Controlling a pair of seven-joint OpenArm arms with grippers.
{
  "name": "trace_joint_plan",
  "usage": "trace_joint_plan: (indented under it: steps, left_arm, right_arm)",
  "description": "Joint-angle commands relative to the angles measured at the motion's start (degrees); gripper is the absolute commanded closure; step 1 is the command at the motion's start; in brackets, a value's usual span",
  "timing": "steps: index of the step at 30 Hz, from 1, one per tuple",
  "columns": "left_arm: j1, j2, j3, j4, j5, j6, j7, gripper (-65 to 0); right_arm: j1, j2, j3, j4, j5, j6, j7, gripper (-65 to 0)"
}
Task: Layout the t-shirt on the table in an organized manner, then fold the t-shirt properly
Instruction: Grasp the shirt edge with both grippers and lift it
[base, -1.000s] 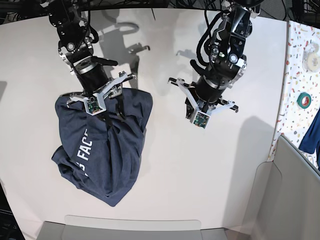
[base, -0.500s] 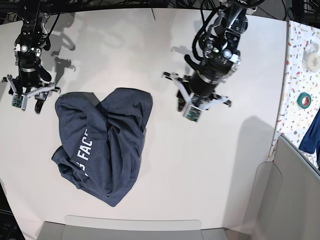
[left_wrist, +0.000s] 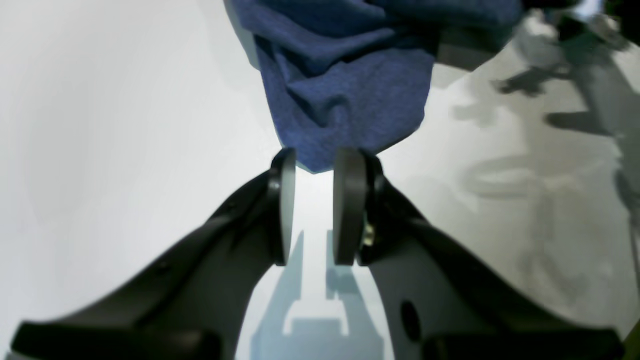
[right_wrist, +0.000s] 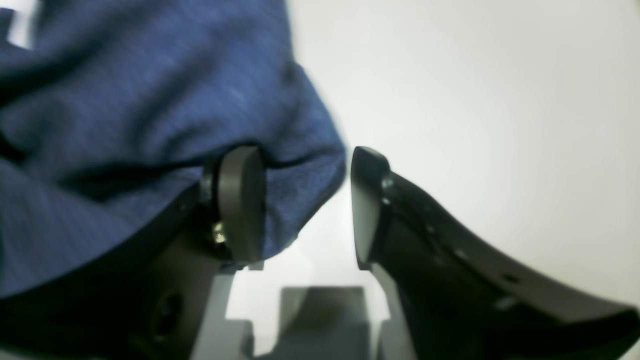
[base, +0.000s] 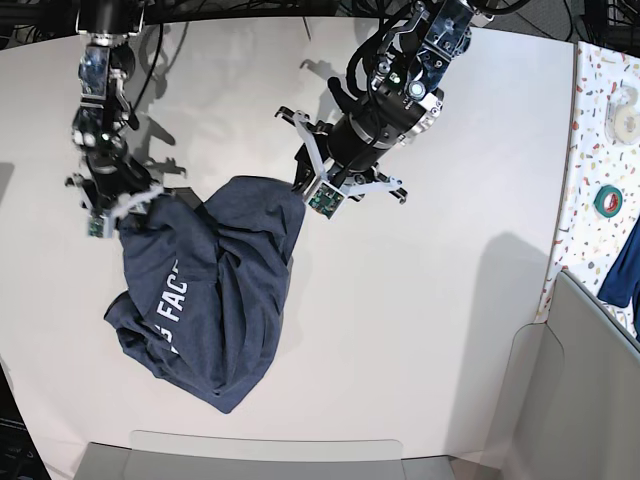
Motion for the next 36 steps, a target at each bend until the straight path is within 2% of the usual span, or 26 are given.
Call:
trace_joint_plan:
  steps: [1, 4, 5, 14, 26, 36]
  left_arm:
    - [-0.56, 0.13, -0.17, 0.99, 0.23, 0.07, -1.35, -13.4]
    - [0.32, 0.13, -0.17, 0.99, 0.23, 0.16, -1.35, -13.4]
    - [0.67, 0.13, -0.17, 0.99, 0.23, 0.16, -1.35, -13.4]
    - [1.20, 0.04, -0.34, 1.08, 0.32, 0.16, -1.35, -13.4]
    - [4.28, 0.04, -8.08, 1.08, 0.23, 0.16, -1.35, -13.4]
    - [5.60, 0.04, -13.53, 1.08, 0.14, 0.16, -1.35, -13.4]
  right_arm:
    - [0.22, 0.32, -2.86, -0.74, -0.60, 1.06, -2.37, -16.7]
    - [1.28, 0.67, -9.37, -1.26, -1.65, 1.06, -2.72, -1.2]
    - [1.28, 0.67, -11.21, -1.18, -2.00, 1.06, -2.72, 0.0]
    - [1.63, 0.06, -25.72, 4.80, -2.27, 1.06, -2.46, 0.0]
    - [2.42, 0.76, -37.06, 19.84, -2.27, 1.06, -2.72, 0.0]
    - [4.44, 6.48, -48.22, 24.32, -2.27, 0.97, -2.81, 0.0]
